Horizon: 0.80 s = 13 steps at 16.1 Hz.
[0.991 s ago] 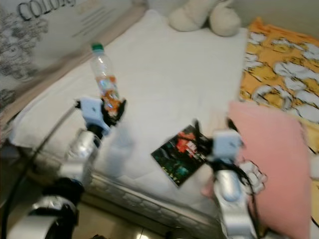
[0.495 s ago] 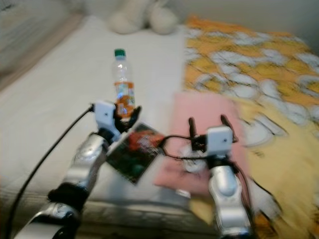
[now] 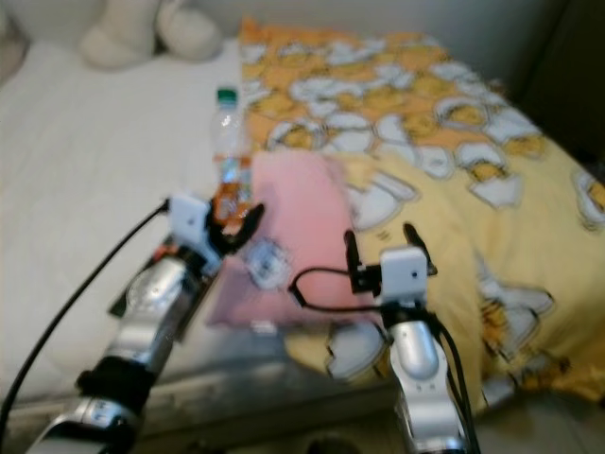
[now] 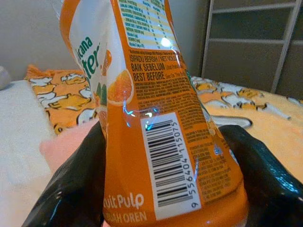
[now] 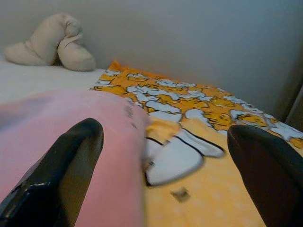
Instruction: Clean up the room
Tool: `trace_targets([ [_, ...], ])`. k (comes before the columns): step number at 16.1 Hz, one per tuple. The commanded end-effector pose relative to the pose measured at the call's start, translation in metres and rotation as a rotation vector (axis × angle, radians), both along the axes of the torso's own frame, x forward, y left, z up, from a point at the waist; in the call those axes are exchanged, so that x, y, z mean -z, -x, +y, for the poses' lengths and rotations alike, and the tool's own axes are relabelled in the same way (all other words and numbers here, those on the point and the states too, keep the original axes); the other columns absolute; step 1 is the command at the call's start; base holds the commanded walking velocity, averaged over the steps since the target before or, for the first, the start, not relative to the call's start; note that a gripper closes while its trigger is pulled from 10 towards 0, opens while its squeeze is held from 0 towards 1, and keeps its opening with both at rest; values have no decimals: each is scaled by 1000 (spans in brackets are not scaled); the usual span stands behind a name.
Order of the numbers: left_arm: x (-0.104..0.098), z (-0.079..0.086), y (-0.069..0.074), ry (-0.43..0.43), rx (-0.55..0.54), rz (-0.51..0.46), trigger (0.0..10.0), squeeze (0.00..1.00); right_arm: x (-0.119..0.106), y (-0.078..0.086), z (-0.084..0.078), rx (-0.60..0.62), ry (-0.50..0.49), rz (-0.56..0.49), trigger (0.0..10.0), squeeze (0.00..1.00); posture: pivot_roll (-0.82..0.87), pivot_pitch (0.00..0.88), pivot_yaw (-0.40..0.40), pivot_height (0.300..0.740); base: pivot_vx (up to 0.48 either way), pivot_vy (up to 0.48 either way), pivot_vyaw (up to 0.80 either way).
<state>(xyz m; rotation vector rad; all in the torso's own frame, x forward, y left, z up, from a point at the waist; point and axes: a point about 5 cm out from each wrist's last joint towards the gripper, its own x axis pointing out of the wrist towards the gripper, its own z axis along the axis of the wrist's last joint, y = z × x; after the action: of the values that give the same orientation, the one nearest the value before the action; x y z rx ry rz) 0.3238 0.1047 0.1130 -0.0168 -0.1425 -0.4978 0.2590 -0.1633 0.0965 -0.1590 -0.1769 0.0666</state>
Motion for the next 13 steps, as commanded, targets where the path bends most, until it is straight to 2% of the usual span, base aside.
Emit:
trace_targets([
  [1,-6,-8,2,-4,38,-35,10000,0,5,3,-5,19,1,21,10000,0,-75,0,22,740,-442,0,-650],
  [2,-4,-11,3,-22,45,-24,10000,0,7,4,-7,27,-10,32,10000,0,-76,0,21,740,-382,-292,-650],
  [4,-1,-12,0,-37,26,6,10000,0,10,5,-10,44,-21,47,10000,0,-81,0,20,740,0,-472,-647],
  [5,2,-11,-3,-16,2,46,10000,0,13,5,-13,67,-38,62,10000,0,-85,0,20,740,0,-446,-644],
  [6,6,-6,-6,36,-43,103,10000,0,18,6,-18,97,-65,83,10000,0,-89,0,19,740,240,-412,-644],
  [7,8,-3,-8,52,-68,131,10000,0,21,8,-22,115,-79,97,10000,0,-94,0,21,740,247,-409,-644],
  [9,13,-5,-7,25,-82,138,10000,0,25,14,-26,124,-74,102,10000,0,-97,0,21,740,277,-390,-463],
  [10,17,-6,-8,-24,-101,151,10000,0,27,15,-25,115,-74,109,10000,0,-101,0,22,740,0,0,0],
  [12,17,-8,-9,-18,-86,162,10000,0,27,14,-22,104,-73,110,10000,0,-104,0,21,740,0,0,0],
  [13,16,-8,-10,-17,-93,153,10000,0,27,13,-22,98,-73,110,10000,0,-104,0,21,740,480,0,0],
])
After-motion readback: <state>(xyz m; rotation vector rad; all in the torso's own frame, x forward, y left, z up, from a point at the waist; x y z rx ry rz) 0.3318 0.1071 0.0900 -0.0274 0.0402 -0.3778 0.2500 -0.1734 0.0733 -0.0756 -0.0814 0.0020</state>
